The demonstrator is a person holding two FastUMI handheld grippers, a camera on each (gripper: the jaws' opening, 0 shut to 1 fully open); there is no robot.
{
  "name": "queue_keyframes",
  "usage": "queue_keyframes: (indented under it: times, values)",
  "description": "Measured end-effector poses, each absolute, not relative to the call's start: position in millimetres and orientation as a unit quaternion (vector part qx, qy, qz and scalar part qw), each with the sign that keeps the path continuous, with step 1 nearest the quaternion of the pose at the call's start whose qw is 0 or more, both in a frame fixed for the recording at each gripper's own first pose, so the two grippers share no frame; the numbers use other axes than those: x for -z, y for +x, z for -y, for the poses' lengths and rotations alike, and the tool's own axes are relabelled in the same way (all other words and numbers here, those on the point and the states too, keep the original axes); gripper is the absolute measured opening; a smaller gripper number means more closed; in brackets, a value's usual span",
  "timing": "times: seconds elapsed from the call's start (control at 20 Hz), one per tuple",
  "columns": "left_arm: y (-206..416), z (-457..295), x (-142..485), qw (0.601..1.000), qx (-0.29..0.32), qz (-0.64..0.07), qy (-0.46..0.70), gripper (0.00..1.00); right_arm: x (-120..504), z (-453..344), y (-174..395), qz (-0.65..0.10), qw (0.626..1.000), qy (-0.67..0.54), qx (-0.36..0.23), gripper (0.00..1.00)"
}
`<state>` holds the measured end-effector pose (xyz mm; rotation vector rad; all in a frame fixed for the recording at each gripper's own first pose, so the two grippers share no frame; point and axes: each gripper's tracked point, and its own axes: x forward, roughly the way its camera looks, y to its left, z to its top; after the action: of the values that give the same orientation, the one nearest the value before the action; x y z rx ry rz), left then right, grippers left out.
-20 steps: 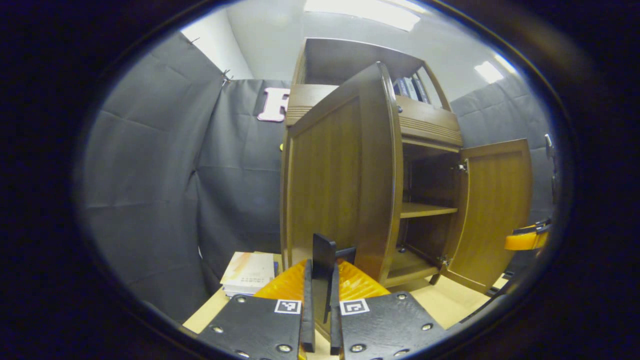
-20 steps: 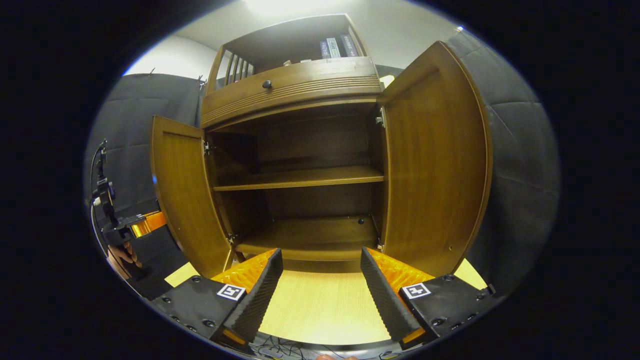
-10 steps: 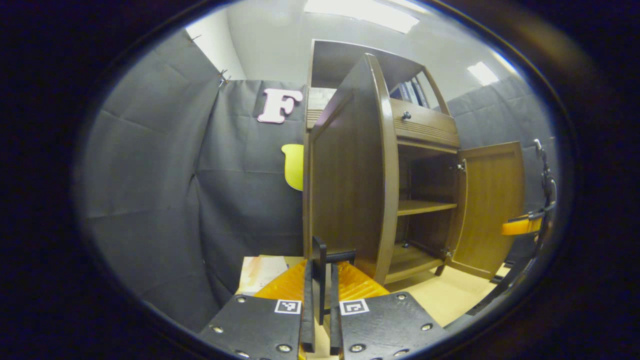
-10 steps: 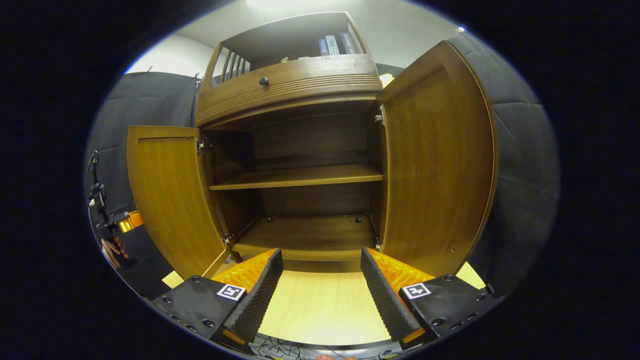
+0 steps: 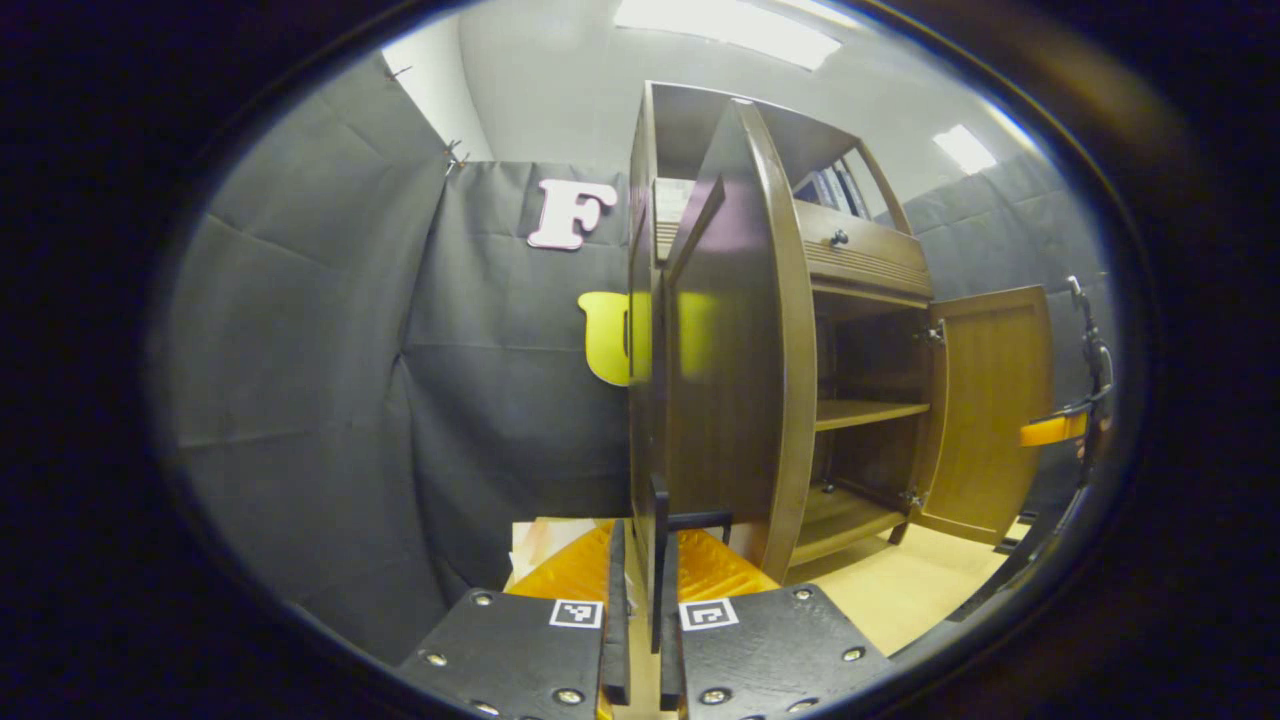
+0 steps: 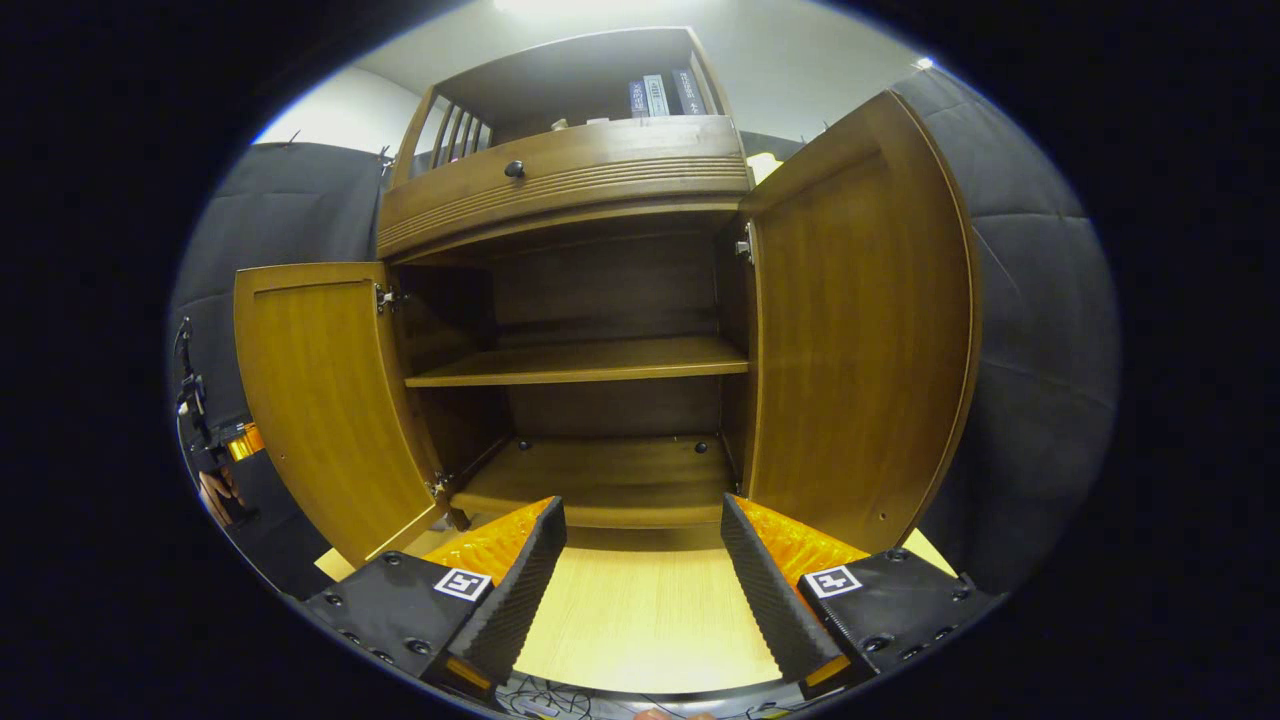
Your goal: Open the right door of the double-door shoe cabinet with the right hand, and open the left door with the left hand.
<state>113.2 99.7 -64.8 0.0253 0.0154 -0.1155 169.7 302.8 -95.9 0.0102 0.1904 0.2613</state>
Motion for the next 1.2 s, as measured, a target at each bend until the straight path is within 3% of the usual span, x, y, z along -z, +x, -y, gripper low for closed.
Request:
queue_keyframes:
  times: [0.3, 0.6, 1.05, 1.2]
  values:
    - [102, -102, 64, 0.999, 0.034, -0.009, 0.014, 0.14, 93, -289, 170, -0.088, 0.989, 0.007, -0.119, 0.93]
    - [44, -99, 39, 1.000, -0.004, 0.001, -0.008, 0.14, 89, -273, 172, -0.078, 0.990, 0.007, -0.118, 0.93]
    - [-2, -7, -29, 0.998, -0.040, 0.020, -0.034, 0.14, 68, -240, 168, -0.066, 0.987, -0.002, -0.150, 0.92]
    - [-3, 19, -39, 0.996, -0.061, 0.030, -0.056, 0.46, 60, -232, 164, -0.063, 0.984, -0.007, -0.167, 0.93]
